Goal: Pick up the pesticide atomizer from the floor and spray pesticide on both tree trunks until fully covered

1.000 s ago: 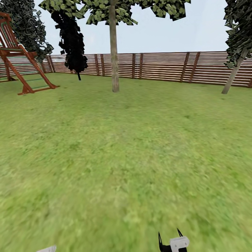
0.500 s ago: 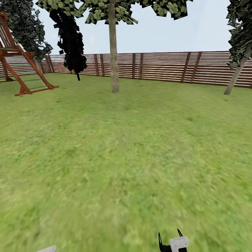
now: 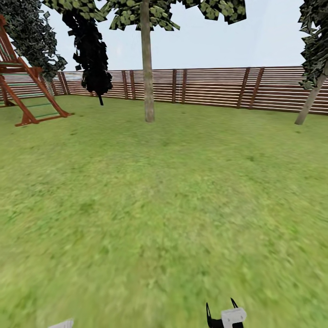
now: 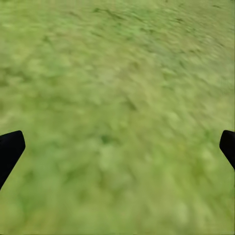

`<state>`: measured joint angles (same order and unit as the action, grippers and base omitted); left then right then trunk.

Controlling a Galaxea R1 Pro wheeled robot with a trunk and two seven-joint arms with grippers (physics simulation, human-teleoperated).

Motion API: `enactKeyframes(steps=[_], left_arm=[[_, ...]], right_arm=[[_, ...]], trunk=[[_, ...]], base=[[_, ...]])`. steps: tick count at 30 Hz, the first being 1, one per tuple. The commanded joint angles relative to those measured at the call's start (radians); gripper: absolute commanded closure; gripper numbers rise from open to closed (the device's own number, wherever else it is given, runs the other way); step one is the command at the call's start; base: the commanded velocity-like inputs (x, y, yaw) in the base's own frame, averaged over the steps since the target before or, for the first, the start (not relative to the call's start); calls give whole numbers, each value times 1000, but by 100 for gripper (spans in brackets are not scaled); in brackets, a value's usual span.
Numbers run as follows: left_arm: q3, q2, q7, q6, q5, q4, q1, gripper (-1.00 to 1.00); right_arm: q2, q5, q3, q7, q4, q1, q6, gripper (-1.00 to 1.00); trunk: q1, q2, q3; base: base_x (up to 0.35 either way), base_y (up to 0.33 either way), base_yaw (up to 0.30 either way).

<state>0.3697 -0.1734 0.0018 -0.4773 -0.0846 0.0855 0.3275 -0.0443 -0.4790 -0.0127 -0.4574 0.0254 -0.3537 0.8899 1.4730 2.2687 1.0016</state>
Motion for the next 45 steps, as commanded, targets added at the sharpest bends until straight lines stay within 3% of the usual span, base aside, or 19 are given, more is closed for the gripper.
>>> enactKeyframes(steps=[1,45], left_arm=[[8,0,1,-4,-9,-1,1,100],[7,0,0,-4,-9,-1,1,100]], right_arm=[[0,-9,-1,-10,-1,-1,0,-100],[0,-9,-1,-10,-1,-1,0,-100]], trunk=[[0,0,1],[0,0,1]], base=[[339,0,0],[339,0,0]])
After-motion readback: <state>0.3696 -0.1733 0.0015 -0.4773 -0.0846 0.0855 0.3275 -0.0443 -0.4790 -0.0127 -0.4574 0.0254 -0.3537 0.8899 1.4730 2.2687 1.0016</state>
